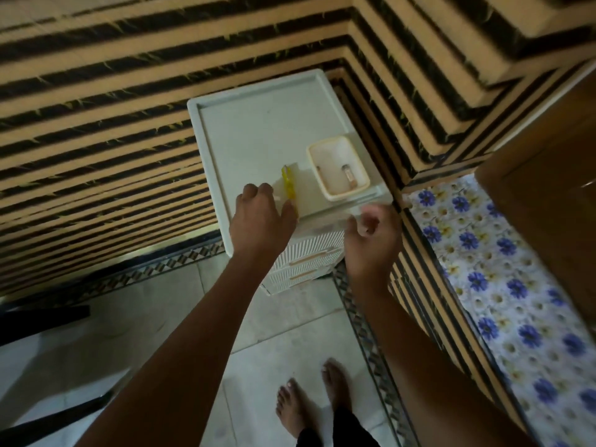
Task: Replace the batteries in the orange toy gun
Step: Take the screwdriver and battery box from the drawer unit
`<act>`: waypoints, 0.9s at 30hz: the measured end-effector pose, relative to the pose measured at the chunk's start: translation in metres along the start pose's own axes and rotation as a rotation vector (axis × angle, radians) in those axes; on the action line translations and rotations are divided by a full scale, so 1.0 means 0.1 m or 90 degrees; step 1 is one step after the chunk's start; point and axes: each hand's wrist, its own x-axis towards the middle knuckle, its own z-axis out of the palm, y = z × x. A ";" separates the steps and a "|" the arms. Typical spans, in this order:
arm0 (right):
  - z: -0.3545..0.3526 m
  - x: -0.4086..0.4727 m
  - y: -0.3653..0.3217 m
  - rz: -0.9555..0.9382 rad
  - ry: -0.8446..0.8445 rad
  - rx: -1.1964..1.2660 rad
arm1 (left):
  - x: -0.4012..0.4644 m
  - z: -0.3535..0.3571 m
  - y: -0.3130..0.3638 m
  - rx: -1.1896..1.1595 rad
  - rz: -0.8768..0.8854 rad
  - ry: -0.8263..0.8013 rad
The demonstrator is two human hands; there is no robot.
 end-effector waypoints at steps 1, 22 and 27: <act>-0.01 0.12 -0.10 -0.030 -0.013 -0.021 | 0.07 0.00 0.08 0.000 -0.011 -0.004; 0.08 0.68 -0.59 0.188 -0.382 -0.093 | -0.03 -0.20 0.37 -0.603 -0.323 -0.066; -0.11 0.38 -0.66 0.231 -0.468 0.055 | -0.42 -0.41 0.35 -0.672 -0.336 -0.024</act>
